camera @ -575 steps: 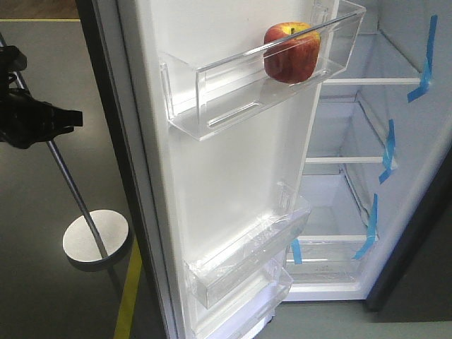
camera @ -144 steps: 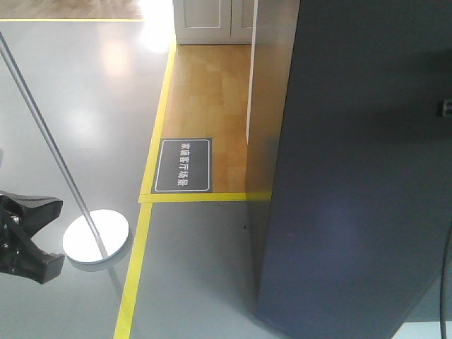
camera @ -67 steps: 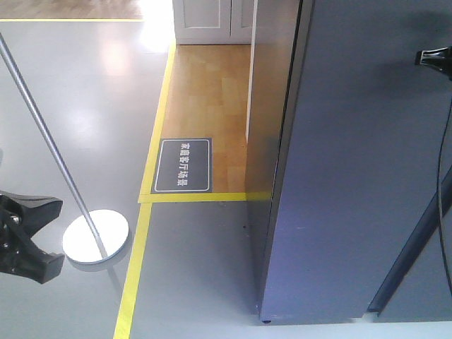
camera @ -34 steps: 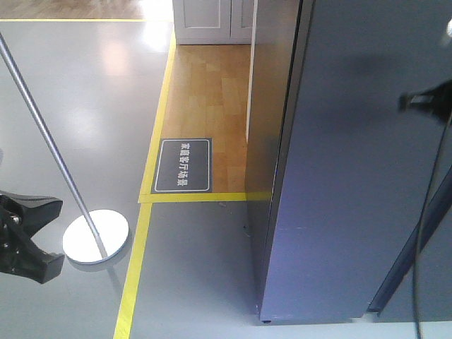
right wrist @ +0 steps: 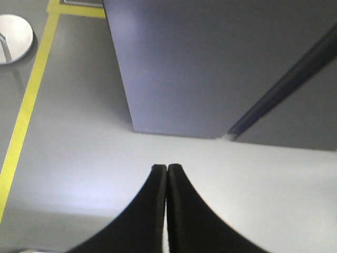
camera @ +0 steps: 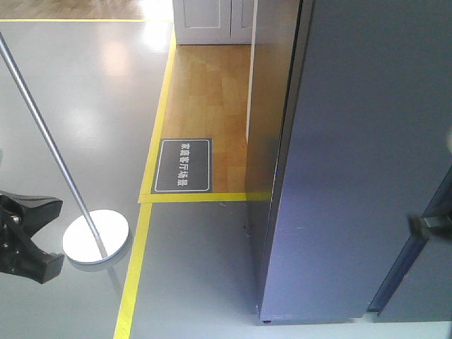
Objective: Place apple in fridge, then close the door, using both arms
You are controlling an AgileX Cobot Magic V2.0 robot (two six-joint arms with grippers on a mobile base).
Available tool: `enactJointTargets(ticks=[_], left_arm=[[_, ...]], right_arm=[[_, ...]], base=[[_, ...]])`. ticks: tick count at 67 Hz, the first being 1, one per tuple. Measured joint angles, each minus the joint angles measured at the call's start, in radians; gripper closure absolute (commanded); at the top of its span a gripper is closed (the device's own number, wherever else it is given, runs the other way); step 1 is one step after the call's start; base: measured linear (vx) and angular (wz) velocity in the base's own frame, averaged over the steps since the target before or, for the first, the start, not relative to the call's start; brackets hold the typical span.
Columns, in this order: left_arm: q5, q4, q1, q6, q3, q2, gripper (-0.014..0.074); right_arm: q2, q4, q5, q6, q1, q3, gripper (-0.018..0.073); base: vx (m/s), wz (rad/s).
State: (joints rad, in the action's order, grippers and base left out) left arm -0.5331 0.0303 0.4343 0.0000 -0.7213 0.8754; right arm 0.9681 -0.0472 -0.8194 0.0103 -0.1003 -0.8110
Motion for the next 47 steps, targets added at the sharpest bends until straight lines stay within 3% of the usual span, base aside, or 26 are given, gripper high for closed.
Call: enactJointTargets(ticks=[30, 47], left_arm=[[0.0, 0.0, 0.0, 0.0, 0.0, 0.0, 0.0603], [0.0, 0.0, 0.0, 0.0, 0.0, 0.0, 0.0603]], right_arm=[[-0.487, -0.002, -0.272, 0.002, 0.0, 0.187, 0.0563], [-0.633, -0.002, -0.328, 0.002, 0.0, 0.2, 0.0563]], base=[[0.0, 0.0], [0.0, 0.0]])
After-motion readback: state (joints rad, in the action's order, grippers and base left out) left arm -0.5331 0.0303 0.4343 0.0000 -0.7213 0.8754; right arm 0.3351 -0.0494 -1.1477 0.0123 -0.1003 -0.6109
